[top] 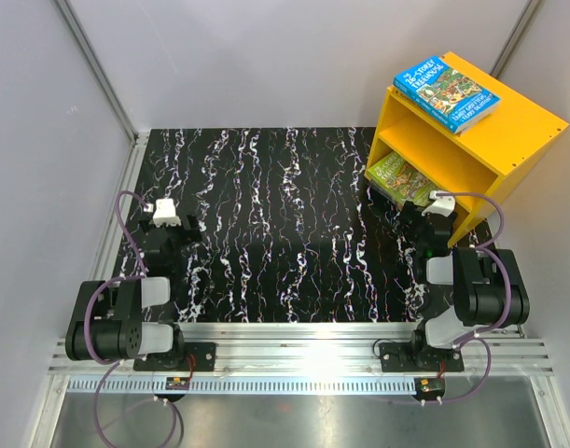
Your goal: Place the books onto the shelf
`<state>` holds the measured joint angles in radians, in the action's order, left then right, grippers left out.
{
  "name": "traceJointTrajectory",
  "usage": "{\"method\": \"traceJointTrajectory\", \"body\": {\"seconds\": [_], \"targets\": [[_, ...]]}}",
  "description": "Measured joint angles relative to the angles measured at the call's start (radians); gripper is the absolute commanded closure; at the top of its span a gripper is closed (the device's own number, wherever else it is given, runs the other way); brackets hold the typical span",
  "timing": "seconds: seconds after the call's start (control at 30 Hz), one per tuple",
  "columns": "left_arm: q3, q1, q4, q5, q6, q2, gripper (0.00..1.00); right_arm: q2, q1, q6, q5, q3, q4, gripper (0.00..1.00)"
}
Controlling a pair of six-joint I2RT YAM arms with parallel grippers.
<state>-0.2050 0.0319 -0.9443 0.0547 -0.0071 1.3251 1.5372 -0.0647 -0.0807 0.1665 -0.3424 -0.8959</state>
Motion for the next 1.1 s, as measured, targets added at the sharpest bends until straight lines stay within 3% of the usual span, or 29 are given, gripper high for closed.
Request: {"method": "traceJointTrajectory", "body": {"seconds": [0.27,1.1], "targets": [[0.000,0.000,0.000,0.000,0.000,0.000,0.01,0.009,-0.007,0.023,-0.106,-0.009,-0.016,0.00],[0.000,0.000,0.000,0.000,0.000,0.000,0.01,0.009,-0.008,0.025,-0.126,-0.009,-0.018,0.00]]}}
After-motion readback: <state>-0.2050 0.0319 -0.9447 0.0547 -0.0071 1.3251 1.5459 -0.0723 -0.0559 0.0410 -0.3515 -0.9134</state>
